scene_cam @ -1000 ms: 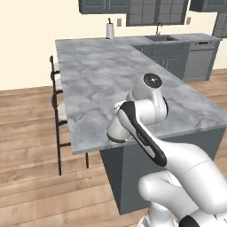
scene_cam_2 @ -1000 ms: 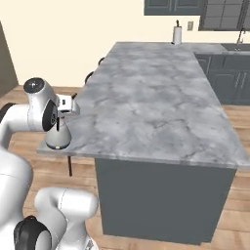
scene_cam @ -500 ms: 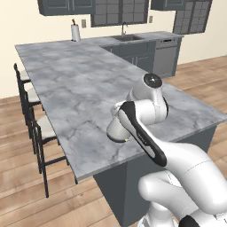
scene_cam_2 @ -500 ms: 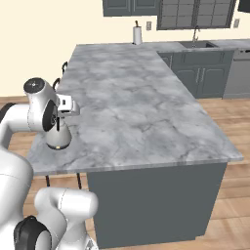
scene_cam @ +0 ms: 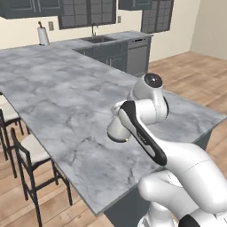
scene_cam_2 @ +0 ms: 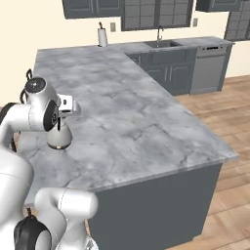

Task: The kettle is done boiling. Turn off the stove, then wait for 300 timesteps before moving the kettle to the dining table.

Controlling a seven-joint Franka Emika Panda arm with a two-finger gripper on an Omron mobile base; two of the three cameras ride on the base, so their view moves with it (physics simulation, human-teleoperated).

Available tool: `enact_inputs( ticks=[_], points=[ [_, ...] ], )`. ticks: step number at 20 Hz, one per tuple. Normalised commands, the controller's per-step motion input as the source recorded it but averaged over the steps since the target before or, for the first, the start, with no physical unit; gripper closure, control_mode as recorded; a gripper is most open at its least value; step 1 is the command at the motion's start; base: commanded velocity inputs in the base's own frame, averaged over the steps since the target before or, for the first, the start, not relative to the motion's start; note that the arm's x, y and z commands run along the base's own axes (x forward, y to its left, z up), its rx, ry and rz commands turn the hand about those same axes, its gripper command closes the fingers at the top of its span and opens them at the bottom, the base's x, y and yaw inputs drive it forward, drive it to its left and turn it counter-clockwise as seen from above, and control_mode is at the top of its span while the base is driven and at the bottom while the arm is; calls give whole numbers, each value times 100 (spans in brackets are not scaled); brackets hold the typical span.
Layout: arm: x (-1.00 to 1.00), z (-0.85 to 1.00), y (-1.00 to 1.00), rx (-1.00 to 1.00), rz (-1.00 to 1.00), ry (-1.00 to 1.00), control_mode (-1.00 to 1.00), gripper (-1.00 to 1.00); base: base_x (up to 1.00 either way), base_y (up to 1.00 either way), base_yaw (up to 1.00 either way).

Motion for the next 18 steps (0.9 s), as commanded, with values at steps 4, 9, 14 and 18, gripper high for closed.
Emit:
enact_inputs(
  ticks=[4,9,14,18],
  points=[
    [0,0,0,0,0,0,100,100,9,49,-21],
    [0,0,0,0,0,0,100,100,0,5,-1],
    [0,0,0,0,0,0,100,100,0,0,0],
    [0,0,0,0,0,0,100,100,0,1,0]
  ],
)
